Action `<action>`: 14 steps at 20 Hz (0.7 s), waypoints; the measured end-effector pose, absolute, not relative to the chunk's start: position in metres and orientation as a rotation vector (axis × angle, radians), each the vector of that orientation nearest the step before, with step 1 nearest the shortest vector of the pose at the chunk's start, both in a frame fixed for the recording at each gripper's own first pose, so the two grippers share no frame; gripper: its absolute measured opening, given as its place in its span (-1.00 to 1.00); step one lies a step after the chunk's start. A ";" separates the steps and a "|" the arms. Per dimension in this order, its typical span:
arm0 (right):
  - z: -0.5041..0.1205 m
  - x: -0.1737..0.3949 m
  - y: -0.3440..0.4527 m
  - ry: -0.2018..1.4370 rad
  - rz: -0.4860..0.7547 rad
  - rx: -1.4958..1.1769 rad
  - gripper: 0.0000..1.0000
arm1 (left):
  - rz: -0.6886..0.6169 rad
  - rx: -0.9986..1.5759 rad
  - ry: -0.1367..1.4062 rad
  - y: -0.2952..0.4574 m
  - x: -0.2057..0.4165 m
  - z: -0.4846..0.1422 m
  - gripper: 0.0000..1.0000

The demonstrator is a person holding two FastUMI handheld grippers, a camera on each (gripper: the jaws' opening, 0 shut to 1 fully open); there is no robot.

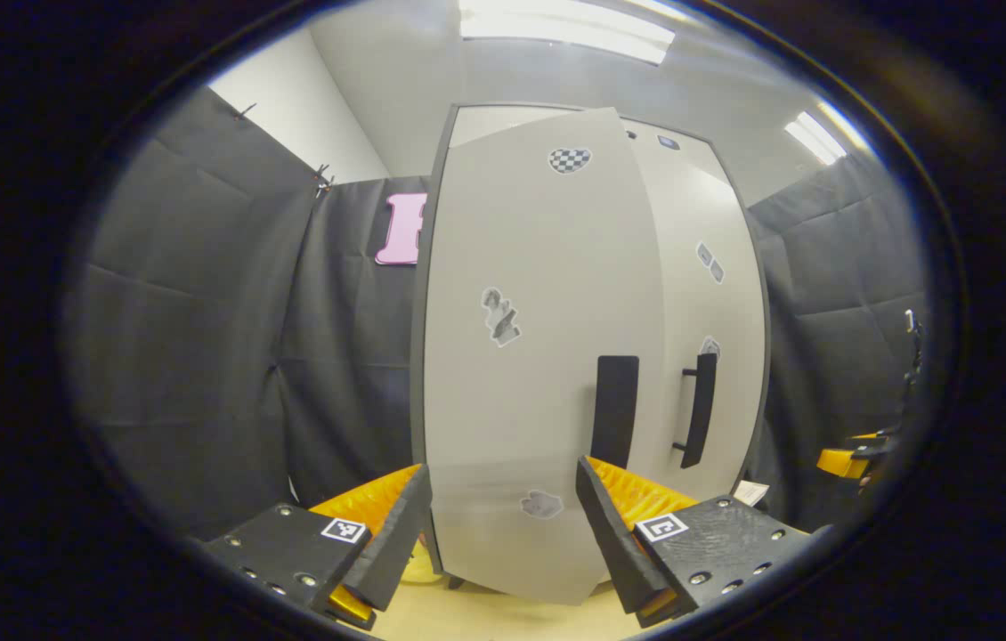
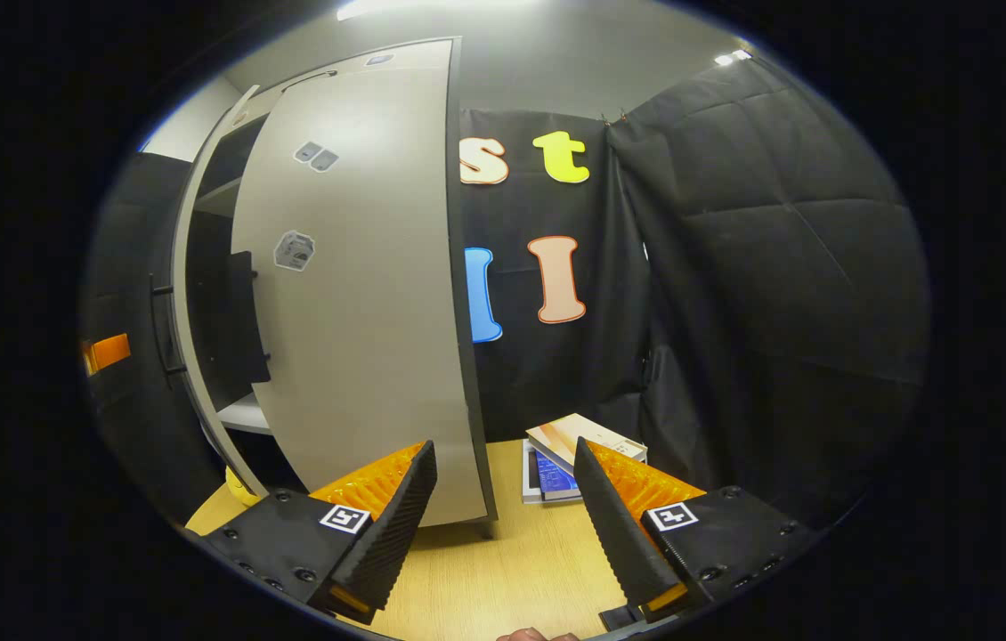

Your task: Grab one shoe with the right hand and put it into the shoe cabinet, grab the other shoe with the left hand and put it into the shoe cabinet; then close the right door with the right hand and the left door with the left hand.

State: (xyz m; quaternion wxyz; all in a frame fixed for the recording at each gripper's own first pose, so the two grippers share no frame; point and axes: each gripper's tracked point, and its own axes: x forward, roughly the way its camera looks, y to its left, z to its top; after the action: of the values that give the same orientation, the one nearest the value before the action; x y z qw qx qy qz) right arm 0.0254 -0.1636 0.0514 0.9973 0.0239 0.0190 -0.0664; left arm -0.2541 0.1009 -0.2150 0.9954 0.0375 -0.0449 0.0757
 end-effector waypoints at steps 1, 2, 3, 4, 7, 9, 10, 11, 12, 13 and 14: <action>0.054 0.024 -0.158 0.035 -0.127 0.045 0.86 | 0.157 0.080 -0.096 0.104 -0.260 -0.214 0.86; 0.057 0.024 -0.153 0.029 -0.119 0.042 0.94 | 0.162 0.086 -0.102 0.108 -0.266 -0.215 0.86; 0.060 0.023 -0.147 0.021 -0.113 0.036 0.94 | 0.169 0.096 -0.107 0.111 -0.273 -0.215 0.86; 0.063 0.021 -0.142 0.014 -0.107 0.029 0.86 | 0.177 0.108 -0.112 0.114 -0.280 -0.215 0.87; 0.069 0.015 -0.125 -0.007 -0.089 0.008 0.94 | 0.169 0.121 -0.124 0.116 -0.299 -0.220 0.87; 0.070 0.010 -0.114 -0.027 -0.081 0.000 0.86 | 0.153 0.094 -0.122 0.113 -0.312 -0.231 0.87; 0.068 0.007 -0.110 -0.034 -0.079 -0.003 0.94 | 0.149 0.070 -0.116 0.113 -0.319 -0.238 0.87; 0.066 0.004 -0.105 -0.039 -0.076 -0.003 0.94 | 0.143 0.045 -0.110 0.112 -0.325 -0.245 0.86; 0.064 0.001 -0.100 -0.041 -0.072 -0.001 0.94 | 0.136 0.025 -0.104 0.112 -0.331 -0.252 0.86; 0.060 -0.002 -0.097 -0.038 -0.069 0.002 0.94 | 0.134 0.014 -0.098 0.114 -0.336 -0.258 0.86; 0.056 -0.006 -0.093 -0.034 -0.065 0.004 0.94 | 0.136 0.012 -0.095 0.118 -0.341 -0.262 0.86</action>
State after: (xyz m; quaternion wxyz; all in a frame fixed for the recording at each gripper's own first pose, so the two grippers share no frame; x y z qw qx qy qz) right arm -0.0055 -0.0932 0.0559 0.9993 0.0018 -0.0169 -0.0327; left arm -0.3408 0.1184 -0.2621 0.9966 0.0062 -0.0473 0.0678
